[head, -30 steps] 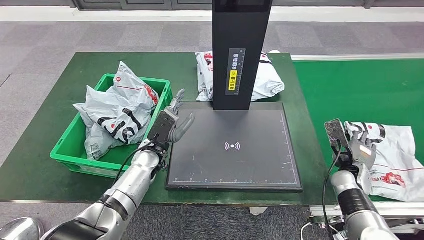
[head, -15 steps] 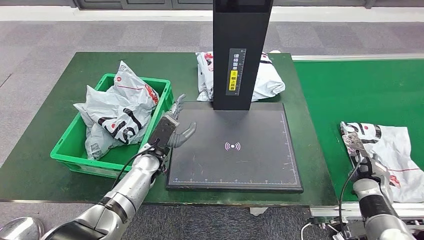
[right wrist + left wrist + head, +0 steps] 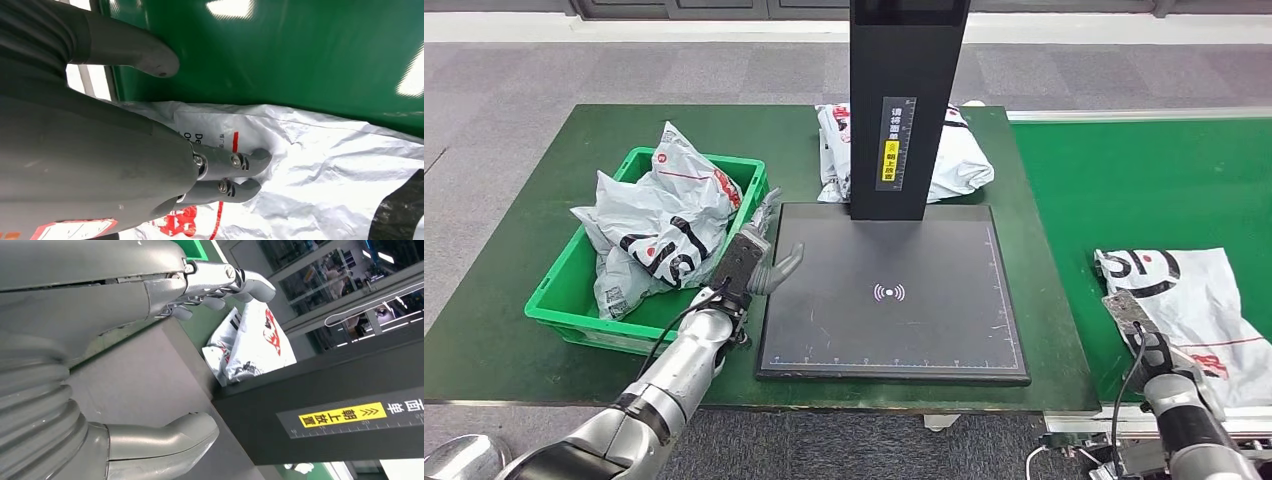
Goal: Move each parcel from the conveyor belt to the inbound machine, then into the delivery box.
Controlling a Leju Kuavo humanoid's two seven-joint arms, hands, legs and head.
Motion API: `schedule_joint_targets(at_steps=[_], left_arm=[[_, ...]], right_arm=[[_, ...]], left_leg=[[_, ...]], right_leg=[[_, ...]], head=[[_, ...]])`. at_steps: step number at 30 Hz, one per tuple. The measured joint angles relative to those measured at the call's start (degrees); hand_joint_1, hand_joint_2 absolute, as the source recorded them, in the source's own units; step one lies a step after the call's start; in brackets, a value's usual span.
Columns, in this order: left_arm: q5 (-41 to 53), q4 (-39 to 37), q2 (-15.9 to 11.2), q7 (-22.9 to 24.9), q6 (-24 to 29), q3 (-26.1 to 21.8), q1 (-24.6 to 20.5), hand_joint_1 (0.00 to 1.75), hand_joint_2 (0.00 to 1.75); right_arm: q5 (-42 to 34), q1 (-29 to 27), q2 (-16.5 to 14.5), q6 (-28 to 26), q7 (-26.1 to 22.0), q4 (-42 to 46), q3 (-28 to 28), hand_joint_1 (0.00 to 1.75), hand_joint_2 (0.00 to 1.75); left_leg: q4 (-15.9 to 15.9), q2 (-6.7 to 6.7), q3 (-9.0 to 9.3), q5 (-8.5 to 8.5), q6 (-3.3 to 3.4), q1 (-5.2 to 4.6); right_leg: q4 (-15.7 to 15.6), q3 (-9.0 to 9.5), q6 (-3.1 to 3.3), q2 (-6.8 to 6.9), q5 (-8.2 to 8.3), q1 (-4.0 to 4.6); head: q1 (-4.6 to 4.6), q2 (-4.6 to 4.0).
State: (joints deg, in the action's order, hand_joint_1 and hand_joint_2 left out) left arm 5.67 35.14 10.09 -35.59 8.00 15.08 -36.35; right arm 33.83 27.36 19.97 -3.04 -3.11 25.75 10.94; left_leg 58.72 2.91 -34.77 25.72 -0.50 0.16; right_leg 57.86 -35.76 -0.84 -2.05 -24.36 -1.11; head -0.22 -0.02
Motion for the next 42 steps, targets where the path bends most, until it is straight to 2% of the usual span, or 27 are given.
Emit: schedule_joint_targets(at_steps=[10, 14, 18, 28, 31, 42], left_arm=[[-2.65, 0.07, -1.36, -0.42, 0.19, -0.11, 0.51, 0.0, 1.75], [-3.58, 0.45, -1.71, -0.17, 0.17, -0.32, 0.79, 0.0, 1.75], [-4.01, 0.95, -1.9, -0.05, 0.21, -0.45, 1.02, 0.0, 1.75], [-4.08, 2.08, -2.15, -0.57, 0.24, -0.46, 1.6, 0.0, 1.75], [-3.81, 2.71, -2.1, -0.6, 0.24, -0.46, 1.98, 0.0, 1.75], [-3.5, 3.76, -2.09, -0.6, 0.13, -0.46, 2.41, 0.0, 1.75]], right_arm=[[0.72, 0.07, 0.91, -3.95, -2.04, 0.98, -0.13, 1.75, 1.75], [-0.2, 0.23, 0.57, -7.18, -5.66, 3.04, -0.84, 1.75, 1.75], [-2.26, -0.8, -0.26, -11.42, -8.86, 8.77, -2.24, 1.75, 1.75], [-9.75, -7.6, -4.34, -13.76, -12.81, 32.73, -11.48, 1.75, 1.75], [-10.73, -8.68, -5.95, -13.92, -12.48, 38.33, -15.31, 1.75, 1.75], [-10.14, -9.22, -7.51, -14.51, -13.37, 45.3, -23.26, 1.75, 1.75]], left_leg=[[-0.01, 0.04, -0.02, 0.0, 0.0, 0.0], [-0.02, 0.02, -0.01, 0.0, 0.0, 0.0], [-0.03, 0.07, 0.01, -0.01, 0.0, 0.02], [-0.09, -0.01, 0.04, -0.02, -0.02, 0.07], [-0.09, -0.03, 0.06, -0.02, -0.02, 0.07], [-0.06, 0.06, 0.01, -0.02, -0.01, 0.05]], right_leg=[[0.0, 0.06, -0.01, 0.03, -0.01, 0.0], [0.0, 0.06, -0.01, 0.06, -0.01, 0.0], [0.0, 0.07, -0.01, 0.07, -0.01, 0.02], [0.02, 0.05, 0.01, 0.03, -0.02, 0.06], [0.01, 0.04, 0.01, 0.0, -0.02, 0.07], [0.01, 0.06, 0.01, 0.05, -0.03, 0.05]], head=[[0.0, 0.01], [0.0, 0.0], [0.0, 0.01], [-0.01, 0.0], [-0.02, 0.0], [-0.02, 0.0]])
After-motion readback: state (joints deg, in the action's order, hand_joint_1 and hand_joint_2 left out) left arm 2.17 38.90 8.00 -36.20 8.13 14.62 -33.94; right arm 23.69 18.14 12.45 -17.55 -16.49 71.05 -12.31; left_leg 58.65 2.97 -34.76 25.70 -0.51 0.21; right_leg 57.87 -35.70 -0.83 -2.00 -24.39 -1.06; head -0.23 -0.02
